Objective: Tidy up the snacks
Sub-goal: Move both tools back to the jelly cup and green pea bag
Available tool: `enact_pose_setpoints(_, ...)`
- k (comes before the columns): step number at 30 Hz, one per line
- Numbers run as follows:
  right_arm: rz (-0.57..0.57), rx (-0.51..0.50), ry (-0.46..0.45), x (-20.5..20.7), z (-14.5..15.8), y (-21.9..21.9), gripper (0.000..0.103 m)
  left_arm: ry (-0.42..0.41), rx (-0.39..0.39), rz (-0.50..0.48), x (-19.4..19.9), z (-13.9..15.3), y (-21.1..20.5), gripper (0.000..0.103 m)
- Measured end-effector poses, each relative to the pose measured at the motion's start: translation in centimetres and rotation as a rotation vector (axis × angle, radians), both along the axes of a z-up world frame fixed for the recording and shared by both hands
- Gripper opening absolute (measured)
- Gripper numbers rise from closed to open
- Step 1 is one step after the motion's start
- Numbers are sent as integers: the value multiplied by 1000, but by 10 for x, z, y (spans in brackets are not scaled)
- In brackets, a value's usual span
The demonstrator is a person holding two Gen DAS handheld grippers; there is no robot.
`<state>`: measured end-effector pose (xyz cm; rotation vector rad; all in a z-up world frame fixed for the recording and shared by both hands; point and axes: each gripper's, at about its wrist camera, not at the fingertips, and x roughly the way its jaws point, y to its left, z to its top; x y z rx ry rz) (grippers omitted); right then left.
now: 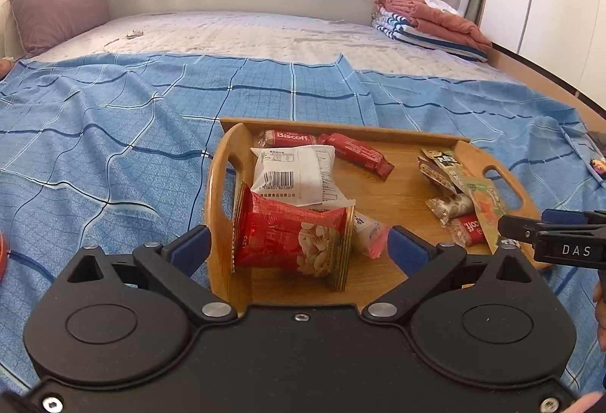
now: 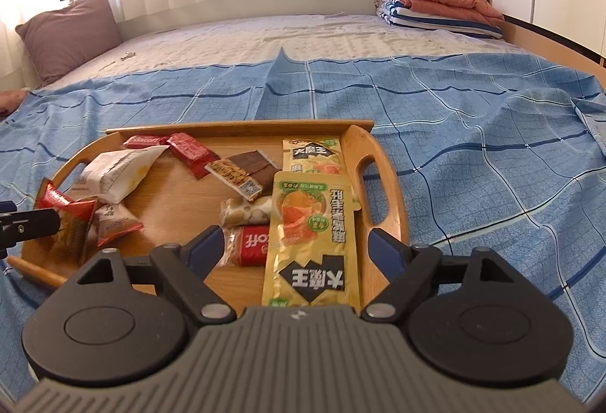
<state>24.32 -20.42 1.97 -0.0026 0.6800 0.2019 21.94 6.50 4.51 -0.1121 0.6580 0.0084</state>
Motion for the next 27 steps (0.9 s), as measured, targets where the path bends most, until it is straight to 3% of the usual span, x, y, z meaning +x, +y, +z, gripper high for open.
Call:
enact_pose_setpoints(17, 124, -119, -124, -97, 9, 6, 99, -49, 33, -72, -97, 10, 3, 102)
enact_pose_setpoints(27, 229, -98, -103, -144, -6, 15, 101, 4, 15, -139, -123, -2, -10, 102)
